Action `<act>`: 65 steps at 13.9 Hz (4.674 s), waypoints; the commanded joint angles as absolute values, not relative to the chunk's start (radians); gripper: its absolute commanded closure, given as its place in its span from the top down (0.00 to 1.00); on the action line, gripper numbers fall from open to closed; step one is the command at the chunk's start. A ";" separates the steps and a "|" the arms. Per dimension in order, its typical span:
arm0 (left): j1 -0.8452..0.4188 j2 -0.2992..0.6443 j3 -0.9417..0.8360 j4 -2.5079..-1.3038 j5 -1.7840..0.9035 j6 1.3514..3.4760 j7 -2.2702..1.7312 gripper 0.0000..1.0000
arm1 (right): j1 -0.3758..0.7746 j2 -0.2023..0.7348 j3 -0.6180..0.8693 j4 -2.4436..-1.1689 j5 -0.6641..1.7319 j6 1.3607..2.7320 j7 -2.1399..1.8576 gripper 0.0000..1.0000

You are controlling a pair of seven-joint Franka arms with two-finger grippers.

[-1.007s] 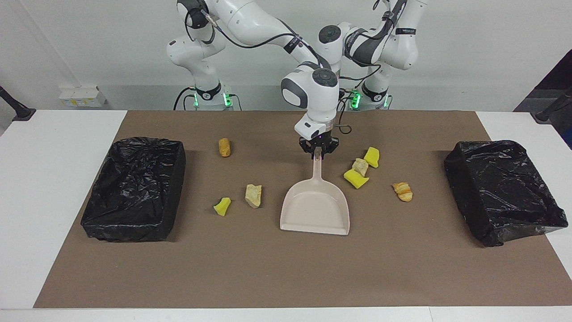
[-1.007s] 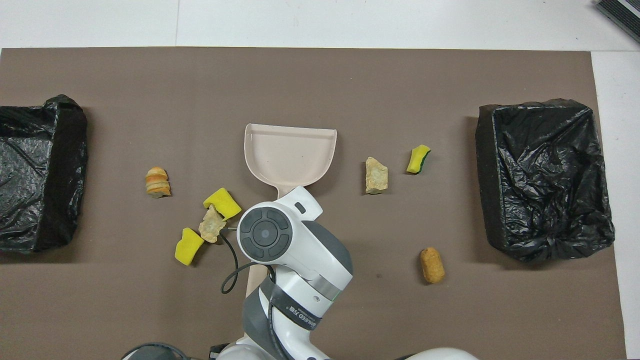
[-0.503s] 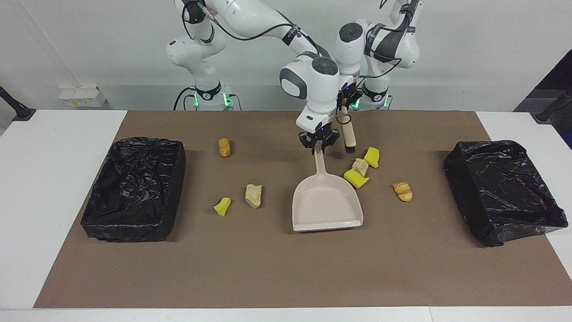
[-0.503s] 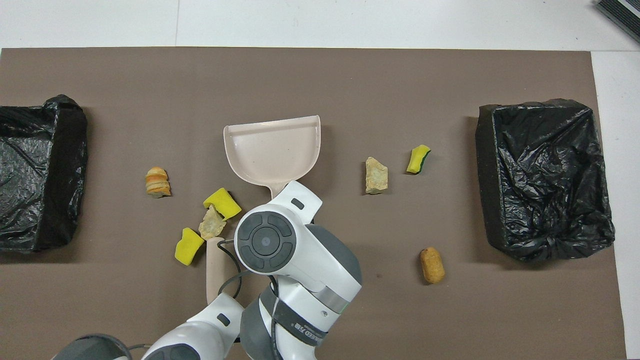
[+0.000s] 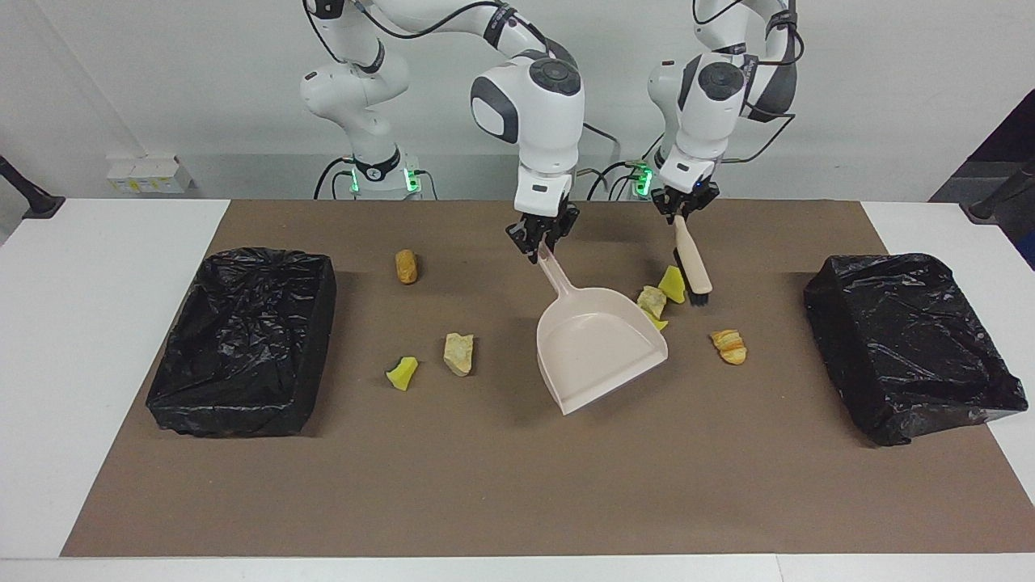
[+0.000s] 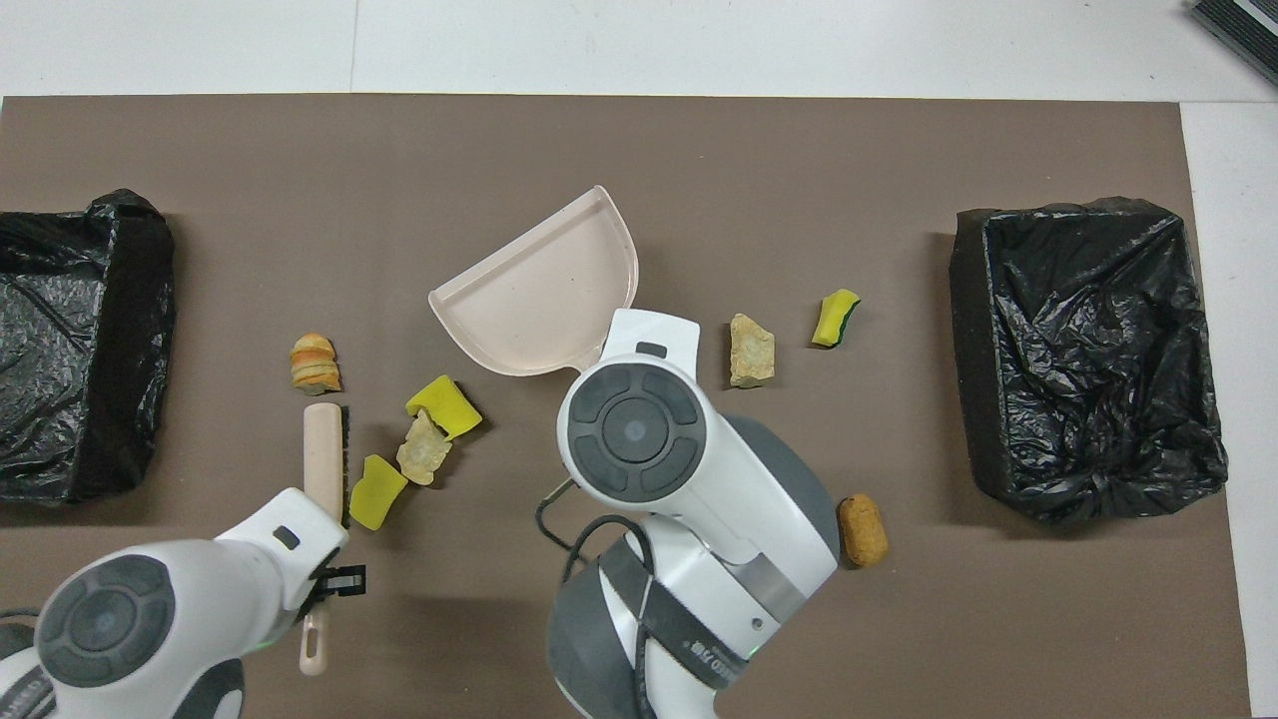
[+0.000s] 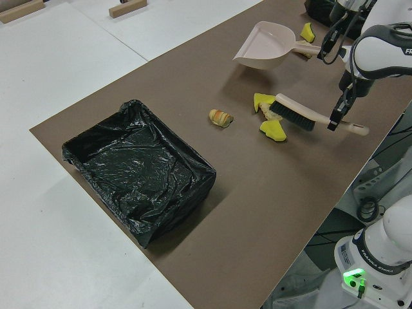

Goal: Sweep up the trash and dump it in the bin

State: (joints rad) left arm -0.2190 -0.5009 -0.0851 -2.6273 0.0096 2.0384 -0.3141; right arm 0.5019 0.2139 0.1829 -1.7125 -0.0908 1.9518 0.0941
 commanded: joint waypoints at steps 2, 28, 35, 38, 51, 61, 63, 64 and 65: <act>-0.051 -0.309 -0.094 -2.447 0.018 2.052 -0.123 0.00 | 0.472 0.201 0.190 -1.735 -0.074 1.948 -0.147 0.00; -0.189 -0.156 -0.086 -2.424 -0.015 2.054 -0.360 0.00 | 0.380 0.133 0.192 -1.891 -0.166 1.948 -0.900 0.00; -0.173 -0.321 -0.084 -2.605 -0.015 2.083 -0.400 0.00 | 0.344 0.158 0.190 -1.913 -0.098 1.968 -0.937 0.00; -0.186 -0.318 -0.086 -2.603 -0.028 2.098 -0.429 0.00 | 0.351 0.187 0.190 -1.924 -0.098 2.035 -0.924 0.00; -0.336 -0.061 -0.094 -2.401 -0.241 2.246 -0.419 0.00 | 0.353 0.199 0.190 -1.950 -0.112 2.088 -0.937 0.00; -0.534 -0.060 -0.086 -2.228 -0.315 2.188 -0.529 0.00 | 0.351 0.207 0.190 -1.939 -0.112 2.088 -0.936 0.00; -0.525 -0.090 -0.083 -2.204 -0.296 2.075 -0.630 0.00 | 0.350 0.209 0.190 -1.934 -0.112 2.088 -0.936 0.00; -0.523 -0.103 -0.084 -2.212 -0.270 2.030 -0.708 0.00 | 0.351 0.209 0.190 -1.934 -0.112 2.088 -0.936 0.00; -0.523 -0.119 -0.084 -2.224 -0.250 1.993 -0.801 0.00 | 0.351 0.209 0.190 -1.934 -0.112 2.089 -0.937 0.00</act>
State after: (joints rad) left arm -0.5272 -0.0779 -0.0842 -2.2096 -0.2889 2.0677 -0.6645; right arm 0.3600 0.2042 0.1833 -1.9344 -0.1215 2.0652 -0.9280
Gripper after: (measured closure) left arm 0.740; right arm 0.670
